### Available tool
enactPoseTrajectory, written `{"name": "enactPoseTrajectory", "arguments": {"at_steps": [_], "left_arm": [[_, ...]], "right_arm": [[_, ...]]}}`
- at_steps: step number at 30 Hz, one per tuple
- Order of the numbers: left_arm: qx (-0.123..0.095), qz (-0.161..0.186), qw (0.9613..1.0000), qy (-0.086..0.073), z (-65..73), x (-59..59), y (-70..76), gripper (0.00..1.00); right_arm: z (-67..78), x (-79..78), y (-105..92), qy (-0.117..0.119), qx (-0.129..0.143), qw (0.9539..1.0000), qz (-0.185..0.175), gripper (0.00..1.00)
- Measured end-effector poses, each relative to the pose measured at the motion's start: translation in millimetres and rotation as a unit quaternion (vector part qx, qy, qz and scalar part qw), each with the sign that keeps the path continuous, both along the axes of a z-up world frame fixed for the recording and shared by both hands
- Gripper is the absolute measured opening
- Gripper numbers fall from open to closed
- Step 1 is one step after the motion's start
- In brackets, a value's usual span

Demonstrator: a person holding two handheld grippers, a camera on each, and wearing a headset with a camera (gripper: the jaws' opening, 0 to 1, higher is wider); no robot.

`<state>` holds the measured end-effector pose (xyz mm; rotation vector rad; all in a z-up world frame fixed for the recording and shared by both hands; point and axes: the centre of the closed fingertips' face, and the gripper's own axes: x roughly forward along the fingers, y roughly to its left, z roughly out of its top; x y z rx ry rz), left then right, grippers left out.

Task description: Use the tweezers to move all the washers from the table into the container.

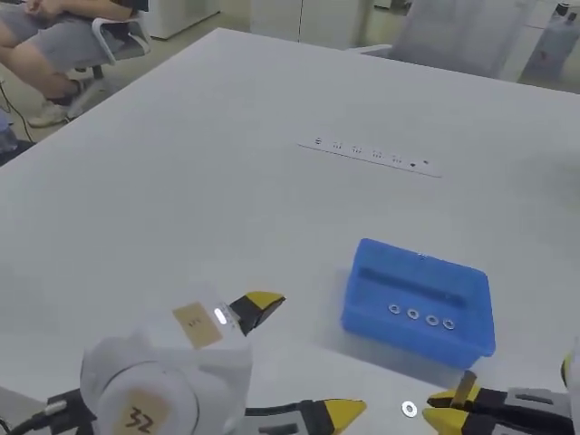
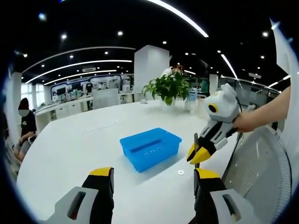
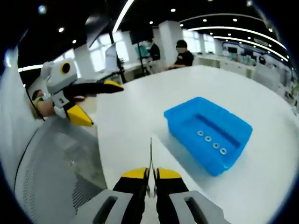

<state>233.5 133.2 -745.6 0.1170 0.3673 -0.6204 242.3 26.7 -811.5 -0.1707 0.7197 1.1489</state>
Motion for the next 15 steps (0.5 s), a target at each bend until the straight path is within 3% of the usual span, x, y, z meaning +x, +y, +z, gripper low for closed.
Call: {"name": "enactPoseTrajectory", "arguments": {"at_steps": [1, 2, 5, 15], "left_arm": [[-0.001, 0.001, 1.0, 0.0, 0.1, 0.2, 0.3, 0.7], [-0.001, 0.002, 1.0, -0.001, 0.6, 0.6, 0.7, 0.7], [-0.001, 0.003, 1.0, 0.0, 0.3, 0.9, 0.8, 0.69], [-0.001, 0.008, 1.0, 0.0, 0.0, 1.7, 2.4, 0.69]], "right_arm": [[0.3, 2.1, -1.9, 0.001, 0.002, 1.0, -0.007, 0.02], [5.1, 6.6, 0.1, 0.001, 0.022, 0.9996, -0.018, 0.02], [8.9, 15.2, 1.0, 0.025, 0.043, 0.9978, -0.045, 0.02], [9.9, 34.4, 15.7, 0.027, 0.081, 0.9934, -0.076, 0.03]]}}
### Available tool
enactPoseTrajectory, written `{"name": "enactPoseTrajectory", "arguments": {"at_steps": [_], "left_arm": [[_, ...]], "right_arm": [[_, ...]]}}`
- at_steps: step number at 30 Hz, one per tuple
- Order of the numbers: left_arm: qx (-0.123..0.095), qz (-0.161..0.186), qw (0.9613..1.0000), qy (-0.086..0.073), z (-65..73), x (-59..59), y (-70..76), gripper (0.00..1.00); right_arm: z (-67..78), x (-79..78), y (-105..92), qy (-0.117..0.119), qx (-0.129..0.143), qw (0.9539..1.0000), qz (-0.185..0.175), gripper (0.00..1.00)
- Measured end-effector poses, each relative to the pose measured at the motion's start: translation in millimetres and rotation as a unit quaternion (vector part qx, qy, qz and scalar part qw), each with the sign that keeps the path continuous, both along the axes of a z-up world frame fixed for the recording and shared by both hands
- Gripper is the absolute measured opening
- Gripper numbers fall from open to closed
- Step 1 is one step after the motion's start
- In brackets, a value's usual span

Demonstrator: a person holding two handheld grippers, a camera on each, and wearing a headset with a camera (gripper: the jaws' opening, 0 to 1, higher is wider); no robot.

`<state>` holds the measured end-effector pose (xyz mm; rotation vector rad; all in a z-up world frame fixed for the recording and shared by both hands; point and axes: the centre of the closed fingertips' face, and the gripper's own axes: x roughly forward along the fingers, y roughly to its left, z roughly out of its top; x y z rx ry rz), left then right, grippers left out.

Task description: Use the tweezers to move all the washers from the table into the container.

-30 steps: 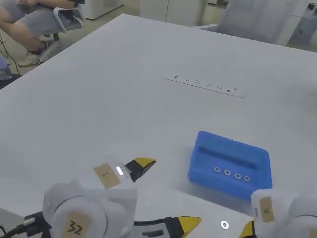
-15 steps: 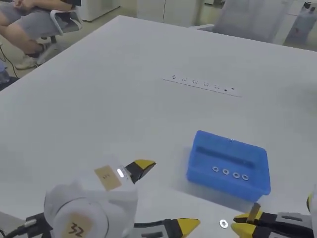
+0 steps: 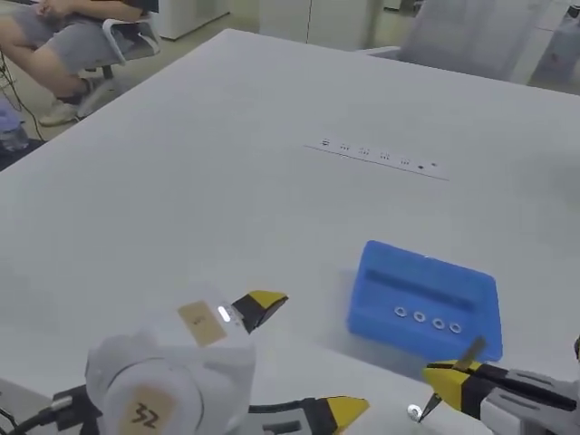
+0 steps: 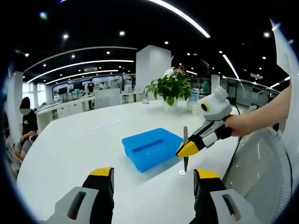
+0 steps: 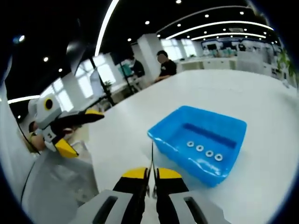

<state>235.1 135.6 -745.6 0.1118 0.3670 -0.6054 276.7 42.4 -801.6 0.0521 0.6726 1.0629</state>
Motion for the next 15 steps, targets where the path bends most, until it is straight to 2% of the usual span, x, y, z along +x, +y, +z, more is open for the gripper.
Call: {"name": "enactPoseTrajectory", "arguments": {"at_steps": [1, 7, 11, 15], "left_arm": [[0.0, 0.0, 1.0, 0.0, 0.0, 0.0, -0.2, 0.69], [0.001, -0.001, 1.0, 0.001, -0.6, -0.8, -0.6, 0.69], [0.003, -0.003, 1.0, 0.002, -1.7, -1.4, -0.7, 0.69], [0.005, -0.006, 1.0, 0.003, -2.4, -2.0, -1.2, 0.69]], "right_arm": [[0.5, 1.3, 1.6, 0.002, 0.009, 0.9999, -0.004, 0.04], [-8.4, 5.1, 0.3, -0.008, 0.002, 0.9999, -0.007, 0.04], [-6.3, -1.7, 2.7, -0.009, 0.005, 1.0, 0.0, 0.04], [-5.1, -10.6, 4.3, -0.03, -0.007, 0.9993, 0.021, 0.04]]}}
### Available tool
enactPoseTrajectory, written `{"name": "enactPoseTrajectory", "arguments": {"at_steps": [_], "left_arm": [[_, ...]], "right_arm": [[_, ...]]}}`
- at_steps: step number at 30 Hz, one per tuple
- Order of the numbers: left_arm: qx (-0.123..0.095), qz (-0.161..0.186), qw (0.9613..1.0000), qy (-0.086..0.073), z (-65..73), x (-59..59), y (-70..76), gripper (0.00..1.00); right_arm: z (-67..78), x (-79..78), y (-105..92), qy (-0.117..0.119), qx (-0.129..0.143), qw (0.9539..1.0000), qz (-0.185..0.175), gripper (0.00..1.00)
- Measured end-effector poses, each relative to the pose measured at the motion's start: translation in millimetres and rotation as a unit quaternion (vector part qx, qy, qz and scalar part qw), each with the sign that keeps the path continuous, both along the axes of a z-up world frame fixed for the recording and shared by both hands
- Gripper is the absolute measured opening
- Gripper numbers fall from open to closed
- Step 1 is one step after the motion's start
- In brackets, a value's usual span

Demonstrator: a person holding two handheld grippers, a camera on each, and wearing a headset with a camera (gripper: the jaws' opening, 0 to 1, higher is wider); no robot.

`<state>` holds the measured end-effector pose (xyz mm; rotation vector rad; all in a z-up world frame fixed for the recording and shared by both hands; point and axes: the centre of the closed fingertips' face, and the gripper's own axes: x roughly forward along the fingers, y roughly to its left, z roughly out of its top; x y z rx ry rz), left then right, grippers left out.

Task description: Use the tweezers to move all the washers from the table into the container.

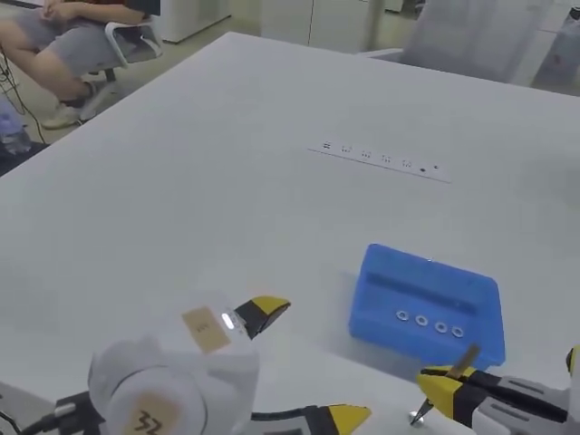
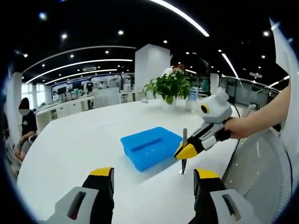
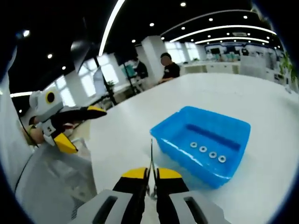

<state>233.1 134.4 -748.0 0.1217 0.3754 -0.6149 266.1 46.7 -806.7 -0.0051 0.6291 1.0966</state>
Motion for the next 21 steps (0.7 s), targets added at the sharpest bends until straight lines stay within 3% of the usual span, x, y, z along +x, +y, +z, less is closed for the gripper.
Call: {"name": "enactPoseTrajectory", "arguments": {"at_steps": [5, 7, 8, 9, 16, 18, 21], "left_arm": [[0.001, 0.0, 1.0, 0.0, -0.3, -0.3, 0.4, 0.69], [0.001, 0.002, 1.0, -0.001, 0.2, -0.1, 1.1, 0.69], [0.0, 0.003, 1.0, -0.001, 0.3, 0.0, 1.5, 0.69], [0.0, 0.004, 1.0, -0.001, 0.5, 0.1, 1.6, 0.69], [-0.001, 0.002, 1.0, -0.004, 1.9, 0.0, 0.2, 0.69], [-0.003, 0.004, 1.0, -0.006, 2.8, 0.4, 0.6, 0.69], [-0.007, 0.007, 0.9999, -0.007, 3.8, 1.0, 1.5, 0.69]], "right_arm": [[-0.7, -17.3, 4.8, -0.039, -0.025, 0.9974, 0.056, 0.05], [-4.8, -26.8, 4.8, -0.073, -0.054, 0.992, 0.088, 0.06], [-6.6, -29.9, 4.1, -0.099, -0.074, 0.9872, 0.101, 0.05], [-6.0, -27.2, 2.9, -0.116, -0.083, 0.985, 0.098, 0.04], [-5.8, -17.7, 1.7, -0.1, -0.073, 0.9892, 0.079, 0.02], [-5.3, -14.1, 1.4, -0.084, -0.076, 0.9916, 0.064, 0.02], [15.8, -8.9, 10.1, -0.059, -0.032, 0.9967, 0.046, 0.02]]}}
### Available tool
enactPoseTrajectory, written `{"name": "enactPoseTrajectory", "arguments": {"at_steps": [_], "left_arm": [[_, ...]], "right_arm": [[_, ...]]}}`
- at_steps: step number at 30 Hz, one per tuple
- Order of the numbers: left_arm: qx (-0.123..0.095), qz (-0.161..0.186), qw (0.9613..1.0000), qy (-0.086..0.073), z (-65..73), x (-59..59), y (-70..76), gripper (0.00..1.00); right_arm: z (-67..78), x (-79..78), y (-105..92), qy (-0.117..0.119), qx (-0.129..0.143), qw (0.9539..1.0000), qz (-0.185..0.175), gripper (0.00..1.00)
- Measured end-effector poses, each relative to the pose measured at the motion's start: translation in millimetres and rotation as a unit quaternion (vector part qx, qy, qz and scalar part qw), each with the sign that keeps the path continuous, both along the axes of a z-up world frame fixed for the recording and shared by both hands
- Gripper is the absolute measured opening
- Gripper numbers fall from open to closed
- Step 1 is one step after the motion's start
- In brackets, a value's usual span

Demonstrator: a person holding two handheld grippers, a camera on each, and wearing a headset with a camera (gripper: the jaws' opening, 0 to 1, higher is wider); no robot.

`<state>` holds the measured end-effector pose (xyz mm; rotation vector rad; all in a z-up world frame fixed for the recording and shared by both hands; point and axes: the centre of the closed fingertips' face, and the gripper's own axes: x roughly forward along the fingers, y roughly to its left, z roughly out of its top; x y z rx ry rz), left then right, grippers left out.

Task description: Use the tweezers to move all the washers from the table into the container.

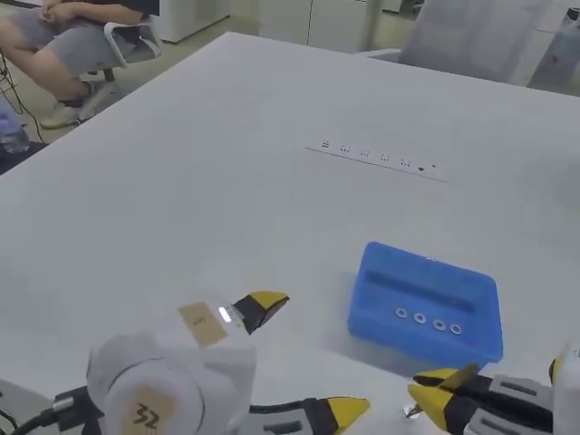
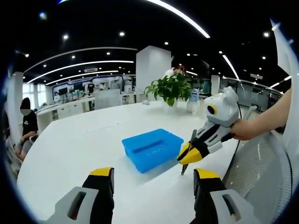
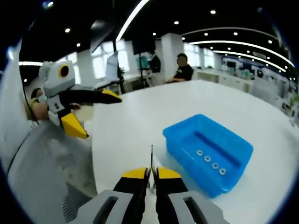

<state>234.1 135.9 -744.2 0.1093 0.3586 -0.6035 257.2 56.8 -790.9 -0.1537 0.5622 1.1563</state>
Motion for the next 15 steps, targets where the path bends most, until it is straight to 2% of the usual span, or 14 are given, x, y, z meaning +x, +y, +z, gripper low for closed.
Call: {"name": "enactPoseTrajectory", "arguments": {"at_steps": [2, 4, 8, 11, 13, 15], "left_arm": [[0.0, 0.001, 1.0, 0.001, -0.2, 0.2, 0.4, 0.69], [0.001, 0.002, 1.0, 0.002, -0.6, 0.4, 0.9, 0.69], [-0.007, -0.004, 1.0, 0.002, 0.5, 0.2, -0.8, 0.69], [-0.014, -0.012, 0.9998, 0.002, 1.3, -0.7, -3.3, 0.69], [-0.02, -0.017, 0.9997, 0.002, 2.4, -1.4, -5.3, 0.69], [-0.023, -0.019, 0.9995, 0.004, 2.7, -2.1, -6.8, 0.69]], "right_arm": [[18.9, 6.8, 4.9, 0.003, 0.023, 0.9997, -0.004, 0.02], [33.2, 15.7, 7.4, -0.004, 0.026, 0.9996, -0.001, 0.03], [59.3, 37.1, 18.8, -0.009, 0.062, 0.9979, -0.014, 0.03], [61.3, 57.6, 23.6, -0.006, 0.066, 0.9972, -0.037, 0.03], [57.4, 72.0, 26.7, 0.003, 0.069, 0.9959, -0.058, 0.03], [46.7, 85.1, 28.7, 0.019, 0.068, 0.9943, -0.08, 0.03]]}}
